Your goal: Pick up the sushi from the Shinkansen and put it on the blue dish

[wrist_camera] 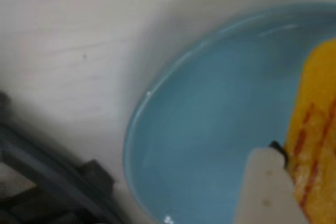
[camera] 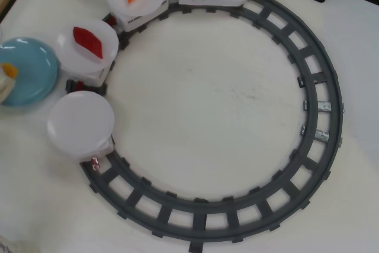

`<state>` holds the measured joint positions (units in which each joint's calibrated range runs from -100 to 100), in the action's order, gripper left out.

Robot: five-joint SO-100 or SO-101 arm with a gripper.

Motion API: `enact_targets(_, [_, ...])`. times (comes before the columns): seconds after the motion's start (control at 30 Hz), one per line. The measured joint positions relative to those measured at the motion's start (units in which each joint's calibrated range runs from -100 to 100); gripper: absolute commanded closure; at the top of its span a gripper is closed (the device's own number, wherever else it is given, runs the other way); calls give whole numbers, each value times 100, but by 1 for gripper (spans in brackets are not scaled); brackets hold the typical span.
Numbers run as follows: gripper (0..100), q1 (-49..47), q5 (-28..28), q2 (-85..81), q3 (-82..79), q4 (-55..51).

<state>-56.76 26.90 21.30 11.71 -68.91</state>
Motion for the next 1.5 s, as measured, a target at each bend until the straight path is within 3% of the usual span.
enact_targets(0.7, [96, 114, 176, 1982, 2855, -1420])
enact_targets(0.77, [92, 114, 176, 1982, 2873, -1445])
enact_targets(0.97, [64, 114, 176, 1982, 2873, -1445])
enact_targets(1.3, [63, 57, 171, 1881, 2992, -1454])
enact_targets(1.5, [63, 33, -176, 692, 2992, -1504])
